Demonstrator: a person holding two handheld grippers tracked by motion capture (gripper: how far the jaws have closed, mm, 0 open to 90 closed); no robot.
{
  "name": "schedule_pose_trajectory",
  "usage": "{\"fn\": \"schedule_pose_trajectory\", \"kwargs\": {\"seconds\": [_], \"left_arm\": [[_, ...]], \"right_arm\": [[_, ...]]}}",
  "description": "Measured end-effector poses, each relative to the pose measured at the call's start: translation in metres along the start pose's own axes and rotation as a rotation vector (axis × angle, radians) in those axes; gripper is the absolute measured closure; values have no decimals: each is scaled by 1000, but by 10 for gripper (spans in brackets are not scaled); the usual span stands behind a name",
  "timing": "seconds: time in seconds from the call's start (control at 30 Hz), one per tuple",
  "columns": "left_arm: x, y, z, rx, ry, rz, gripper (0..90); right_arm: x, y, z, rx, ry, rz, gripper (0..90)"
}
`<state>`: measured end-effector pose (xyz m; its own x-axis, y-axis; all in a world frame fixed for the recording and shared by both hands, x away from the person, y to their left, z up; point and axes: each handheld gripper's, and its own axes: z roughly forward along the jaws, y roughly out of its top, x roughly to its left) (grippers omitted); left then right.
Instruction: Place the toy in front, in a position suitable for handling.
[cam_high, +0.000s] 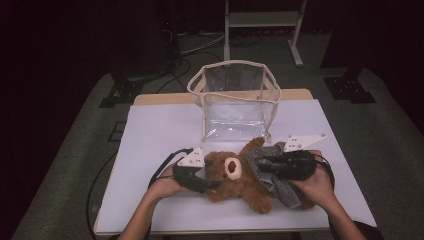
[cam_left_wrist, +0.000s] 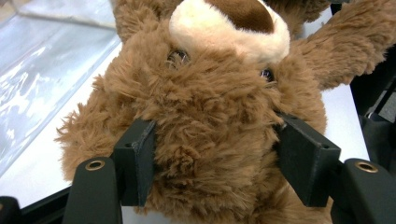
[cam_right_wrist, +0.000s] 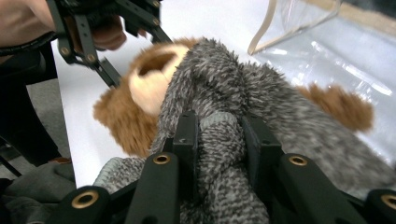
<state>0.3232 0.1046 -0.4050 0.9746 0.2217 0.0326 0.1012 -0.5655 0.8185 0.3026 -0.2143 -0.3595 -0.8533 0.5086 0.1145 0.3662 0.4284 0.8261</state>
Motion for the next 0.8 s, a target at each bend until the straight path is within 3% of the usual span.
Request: {"fn": "schedule_pose_trajectory", "kwargs": {"seconds": [0.1, 0.2, 0.27, 0.43, 0.5, 0.57, 0.63, 0.8], "left_arm": [[-5, 11, 15, -9, -7, 27, 343], [-7, 17, 31, -17, 8, 17, 342], [-7, 16, 31, -17, 8, 12, 336], [-5, 7, 19, -36, 1, 17, 298], [-5, 3, 16, -13, 18, 9, 261], [-4, -2, 16, -5, 27, 4, 273], [-5, -5, 19, -5, 25, 5, 305], [-4, 0, 20, -41, 10, -12, 365]], "right_arm": [[9, 5, 3, -22, 38, -39, 689], [17, 9, 9, -43, 68, -60, 687], [18, 9, 11, -39, 60, -75, 687], [5, -7, 10, -22, 45, -41, 685], [2, -13, 6, -11, 22, -30, 685], [1, -17, 1, -16, 29, -10, 685], [3, -16, 0, -19, 28, -14, 685], [20, 5, 5, -52, 69, -85, 685]]}}
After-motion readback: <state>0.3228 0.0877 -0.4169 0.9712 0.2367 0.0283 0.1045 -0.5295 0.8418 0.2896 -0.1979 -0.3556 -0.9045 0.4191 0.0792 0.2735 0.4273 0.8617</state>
